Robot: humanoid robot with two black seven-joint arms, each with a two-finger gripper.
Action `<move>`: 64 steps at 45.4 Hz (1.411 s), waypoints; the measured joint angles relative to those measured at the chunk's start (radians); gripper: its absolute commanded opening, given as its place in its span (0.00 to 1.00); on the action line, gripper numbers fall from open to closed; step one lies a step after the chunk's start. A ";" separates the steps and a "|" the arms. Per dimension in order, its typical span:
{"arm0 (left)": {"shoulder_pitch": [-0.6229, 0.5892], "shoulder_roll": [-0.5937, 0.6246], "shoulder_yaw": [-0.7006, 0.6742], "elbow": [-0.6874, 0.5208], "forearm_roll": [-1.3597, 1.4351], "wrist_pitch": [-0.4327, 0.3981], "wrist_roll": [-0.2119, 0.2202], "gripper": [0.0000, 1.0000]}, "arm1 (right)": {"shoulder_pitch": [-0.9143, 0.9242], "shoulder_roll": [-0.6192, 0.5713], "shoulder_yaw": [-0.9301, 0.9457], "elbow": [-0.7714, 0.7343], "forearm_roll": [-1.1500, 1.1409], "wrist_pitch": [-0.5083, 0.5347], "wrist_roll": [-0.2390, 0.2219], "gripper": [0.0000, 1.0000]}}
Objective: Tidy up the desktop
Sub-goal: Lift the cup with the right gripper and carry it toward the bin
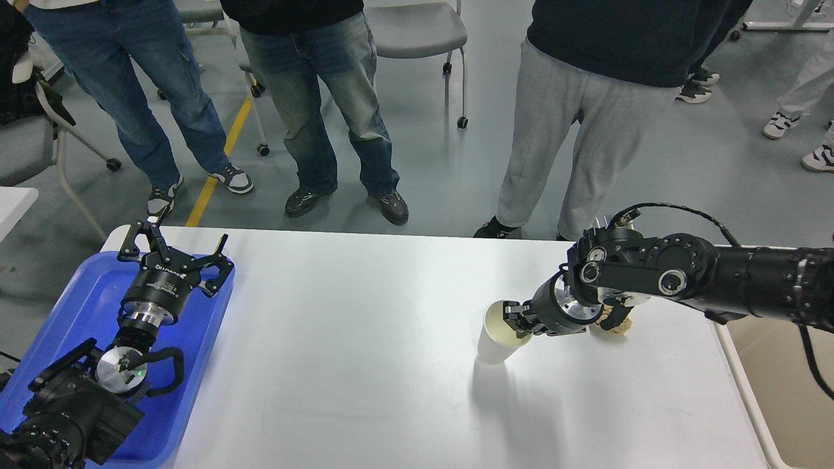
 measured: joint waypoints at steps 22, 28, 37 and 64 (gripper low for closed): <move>0.000 0.000 0.000 0.000 0.000 0.000 0.000 1.00 | 0.398 -0.256 -0.122 0.280 0.120 0.105 -0.022 0.00; 0.000 0.000 -0.001 0.000 0.000 0.000 0.000 1.00 | 0.523 -0.309 -0.169 0.342 0.156 0.130 -0.031 0.00; 0.000 0.000 -0.001 0.000 0.000 0.000 0.000 1.00 | 0.664 -0.380 -0.197 0.388 0.187 0.181 -0.069 0.00; 0.000 0.000 0.000 0.000 0.000 0.000 0.000 1.00 | 0.624 -0.671 -0.094 0.210 0.155 0.212 -0.086 0.00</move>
